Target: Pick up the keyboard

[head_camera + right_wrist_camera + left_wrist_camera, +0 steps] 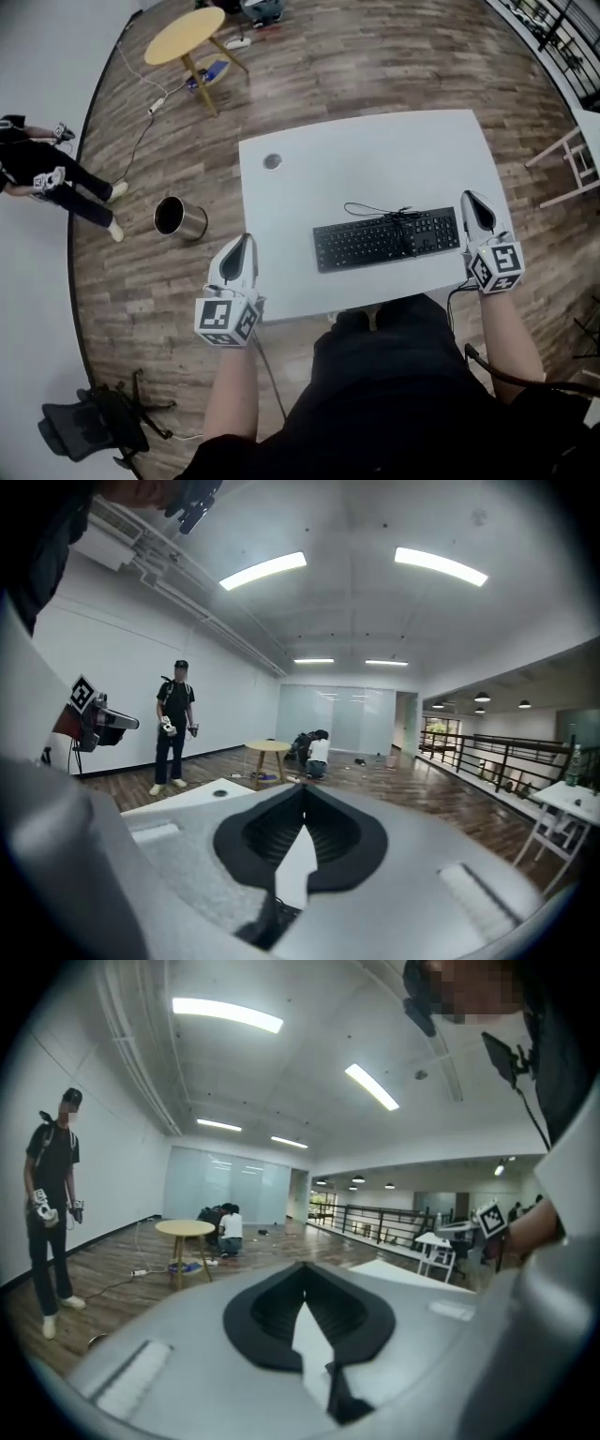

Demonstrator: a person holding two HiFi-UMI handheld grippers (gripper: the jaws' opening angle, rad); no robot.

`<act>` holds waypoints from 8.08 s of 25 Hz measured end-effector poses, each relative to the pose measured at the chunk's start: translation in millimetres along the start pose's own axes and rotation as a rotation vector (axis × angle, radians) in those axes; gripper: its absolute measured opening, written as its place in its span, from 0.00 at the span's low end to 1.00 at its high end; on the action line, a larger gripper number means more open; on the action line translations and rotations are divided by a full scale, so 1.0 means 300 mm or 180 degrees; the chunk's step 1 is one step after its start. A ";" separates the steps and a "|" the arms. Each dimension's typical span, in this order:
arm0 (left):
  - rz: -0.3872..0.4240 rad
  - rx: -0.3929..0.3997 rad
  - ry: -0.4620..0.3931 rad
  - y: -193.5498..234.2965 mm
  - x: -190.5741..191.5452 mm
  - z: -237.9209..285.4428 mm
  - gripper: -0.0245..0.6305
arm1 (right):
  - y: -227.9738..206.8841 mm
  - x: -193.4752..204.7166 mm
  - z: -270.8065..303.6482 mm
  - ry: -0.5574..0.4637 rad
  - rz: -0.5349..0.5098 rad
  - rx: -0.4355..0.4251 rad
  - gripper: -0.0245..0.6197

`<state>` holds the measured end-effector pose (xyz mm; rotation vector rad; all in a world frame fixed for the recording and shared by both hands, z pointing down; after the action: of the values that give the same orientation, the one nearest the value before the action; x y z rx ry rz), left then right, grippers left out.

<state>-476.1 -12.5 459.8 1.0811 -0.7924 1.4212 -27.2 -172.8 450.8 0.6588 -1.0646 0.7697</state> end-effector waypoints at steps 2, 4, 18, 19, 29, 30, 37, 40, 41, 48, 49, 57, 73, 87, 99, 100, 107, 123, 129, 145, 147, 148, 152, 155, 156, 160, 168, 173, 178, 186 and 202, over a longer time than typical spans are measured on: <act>-0.0018 0.0115 0.0048 -0.027 0.010 0.059 0.04 | -0.069 0.031 -0.058 0.0050 0.0063 0.0191 0.04; 0.0007 0.0188 0.0103 -0.068 0.005 0.114 0.04 | -0.136 0.058 -0.122 0.0074 0.0109 0.0351 0.04; 0.0155 0.0398 0.0534 -0.261 0.173 0.298 0.04 | -0.264 0.380 -0.201 0.0616 0.0346 0.0315 0.04; 0.0152 0.0415 0.0569 -0.268 0.187 0.305 0.04 | -0.269 0.399 -0.191 0.0657 0.0332 0.0303 0.04; -0.0042 0.0346 0.0925 -0.251 0.353 0.300 0.04 | -0.222 0.566 -0.090 0.1037 0.0366 0.0014 0.04; -0.0083 0.0353 0.0961 -0.249 0.368 0.296 0.04 | -0.217 0.575 -0.083 0.1065 0.0375 -0.0008 0.04; -0.0375 0.0566 0.1296 -0.271 0.480 0.310 0.21 | -0.190 0.645 -0.026 0.1301 0.0400 -0.0298 0.20; -0.0571 0.0641 0.1435 -0.275 0.515 0.319 0.31 | -0.176 0.665 -0.003 0.1393 0.0441 -0.0430 0.28; -0.0613 0.0664 0.1477 -0.276 0.525 0.321 0.33 | -0.173 0.670 0.002 0.1423 0.0463 -0.0455 0.30; -0.0762 0.0739 0.1718 -0.298 0.597 0.326 0.40 | -0.174 0.718 0.009 0.1583 0.0562 -0.0557 0.42; -0.0788 0.0757 0.1758 -0.301 0.606 0.328 0.42 | -0.173 0.722 0.012 0.1598 0.0595 -0.0589 0.43; -0.0914 0.0767 0.1948 -0.309 0.644 0.344 0.46 | -0.163 0.756 0.037 0.1764 0.0832 -0.0838 0.49; -0.1030 0.0598 0.2189 -0.314 0.697 0.363 0.45 | -0.133 0.795 0.055 0.1849 0.1099 -0.1209 0.51; -0.1108 0.0351 0.2065 -0.307 0.650 0.381 0.37 | -0.120 0.806 0.059 0.1693 0.1129 -0.1015 0.47; -0.0868 0.0263 0.1727 -0.303 0.508 0.378 0.35 | -0.153 0.652 0.037 0.1256 0.0928 -0.0873 0.46; -0.0858 0.0261 0.1690 -0.298 0.493 0.378 0.35 | -0.155 0.631 0.041 0.1209 0.0900 -0.0869 0.46; -0.0783 0.0237 0.1471 -0.260 0.407 0.366 0.34 | -0.158 0.502 0.068 0.0876 0.0737 -0.0822 0.45; -0.0452 0.0186 0.0875 -0.200 0.112 0.338 0.32 | -0.174 0.233 0.087 0.0230 0.0543 -0.0730 0.45; -0.0361 0.0161 0.0655 -0.187 0.005 0.323 0.32 | -0.189 0.110 0.090 -0.0011 0.0429 -0.0693 0.45; -0.0094 0.0088 0.0215 -0.156 -0.195 0.272 0.32 | -0.186 -0.078 0.080 -0.0467 0.0271 -0.0647 0.45; -0.0064 0.0060 0.0160 -0.158 -0.222 0.267 0.32 | -0.190 -0.100 0.080 -0.0527 0.0261 -0.0653 0.45; -0.0053 0.0050 0.0138 -0.160 -0.232 0.263 0.32 | -0.192 -0.110 0.080 -0.0553 0.0254 -0.0653 0.45; -0.0035 0.0039 0.0084 -0.154 -0.261 0.252 0.32 | -0.193 -0.148 0.078 -0.0624 0.0217 -0.0644 0.45; -0.0023 0.0049 0.0047 -0.151 -0.280 0.252 0.32 | -0.195 -0.168 0.077 -0.0672 0.0199 -0.0628 0.45; -0.0018 0.0053 0.0045 -0.154 -0.279 0.251 0.32 | -0.195 -0.164 0.074 -0.0681 0.0203 -0.0621 0.45; -0.0003 0.0028 0.0043 -0.156 -0.259 0.241 0.32 | -0.190 -0.131 0.074 -0.0716 0.0212 -0.0619 0.45; -0.0002 0.0011 0.0016 -0.145 -0.258 0.232 0.32 | -0.179 -0.135 0.080 -0.0747 0.0202 -0.0615 0.45; -0.0008 -0.0004 0.0008 -0.137 -0.260 0.221 0.32 | -0.162 -0.143 0.073 -0.0740 0.0200 -0.0638 0.45; -0.0011 0.0016 0.0027 -0.134 -0.258 0.221 0.32 | -0.159 -0.148 0.068 -0.0744 0.0198 -0.0629 0.45; 0.0030 0.0028 0.0032 -0.134 -0.277 0.216 0.32 | -0.156 -0.148 0.059 -0.0754 0.0216 -0.0619 0.45; 0.0067 0.0034 0.0025 -0.127 -0.289 0.202 0.32 | -0.143 -0.154 0.053 -0.0764 0.0224 -0.0615 0.45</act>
<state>-432.2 -94.3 396.4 1.0773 -0.7935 1.4481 -13.5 -220.5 408.8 0.5598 -1.3691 0.6484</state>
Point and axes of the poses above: the fingertips, and each gripper's own axes: z forward along the fingers, y to its left, x out of its underside, the point moved 5 cm from there along -z, backward along the fingers, and after that the axes turned 7 degrees about y, right-handed, at the moved point
